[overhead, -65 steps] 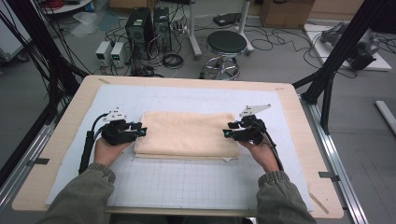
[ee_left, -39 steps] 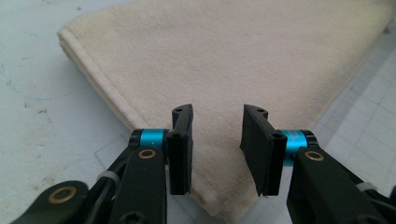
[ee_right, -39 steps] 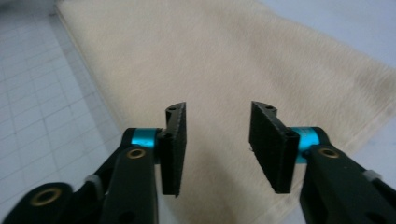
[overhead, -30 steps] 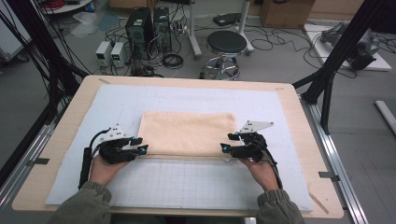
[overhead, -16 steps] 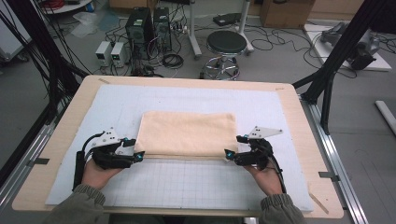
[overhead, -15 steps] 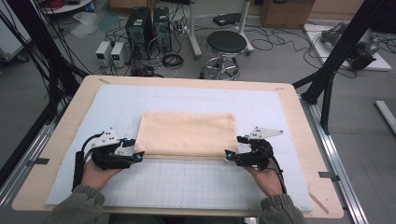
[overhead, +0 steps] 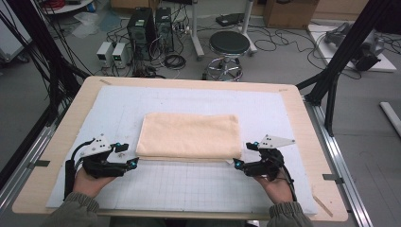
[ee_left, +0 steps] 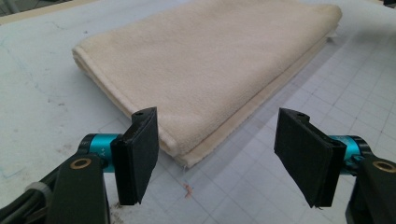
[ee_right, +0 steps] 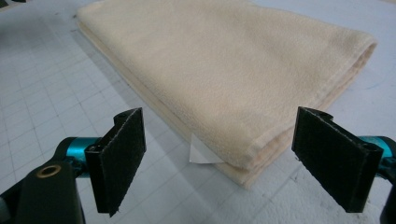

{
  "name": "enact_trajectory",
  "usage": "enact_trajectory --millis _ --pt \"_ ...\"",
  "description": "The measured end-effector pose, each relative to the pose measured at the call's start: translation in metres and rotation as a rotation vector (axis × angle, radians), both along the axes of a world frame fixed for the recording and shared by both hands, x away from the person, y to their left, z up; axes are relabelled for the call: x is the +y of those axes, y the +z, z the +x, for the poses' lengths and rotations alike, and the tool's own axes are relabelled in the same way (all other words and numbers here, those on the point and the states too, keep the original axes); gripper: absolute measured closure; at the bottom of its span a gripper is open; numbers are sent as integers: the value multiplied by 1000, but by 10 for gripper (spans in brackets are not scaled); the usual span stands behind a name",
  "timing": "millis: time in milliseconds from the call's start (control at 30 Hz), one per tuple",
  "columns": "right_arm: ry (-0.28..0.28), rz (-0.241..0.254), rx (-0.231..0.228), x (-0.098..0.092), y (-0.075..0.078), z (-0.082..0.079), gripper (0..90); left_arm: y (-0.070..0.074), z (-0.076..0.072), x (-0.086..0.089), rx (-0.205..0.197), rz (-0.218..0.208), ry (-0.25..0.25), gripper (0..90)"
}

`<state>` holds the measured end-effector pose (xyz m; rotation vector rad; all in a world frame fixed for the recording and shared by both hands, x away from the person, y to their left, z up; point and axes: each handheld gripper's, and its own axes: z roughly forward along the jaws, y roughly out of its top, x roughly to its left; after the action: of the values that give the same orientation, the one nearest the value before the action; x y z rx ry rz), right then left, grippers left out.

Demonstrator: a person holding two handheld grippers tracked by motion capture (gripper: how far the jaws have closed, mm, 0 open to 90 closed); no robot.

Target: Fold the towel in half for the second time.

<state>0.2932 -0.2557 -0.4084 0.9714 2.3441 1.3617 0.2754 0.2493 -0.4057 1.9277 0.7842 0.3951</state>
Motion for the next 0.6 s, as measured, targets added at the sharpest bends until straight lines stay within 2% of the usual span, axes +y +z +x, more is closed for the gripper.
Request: enact_trajectory --millis 300,600 --pt "-14 -5 -8 -9 -1 -11 142 1 -13 7 -7 -10 20 291" --pt "-35 4 -18 -17 1 -22 121 3 -25 11 -13 -2 20 279"
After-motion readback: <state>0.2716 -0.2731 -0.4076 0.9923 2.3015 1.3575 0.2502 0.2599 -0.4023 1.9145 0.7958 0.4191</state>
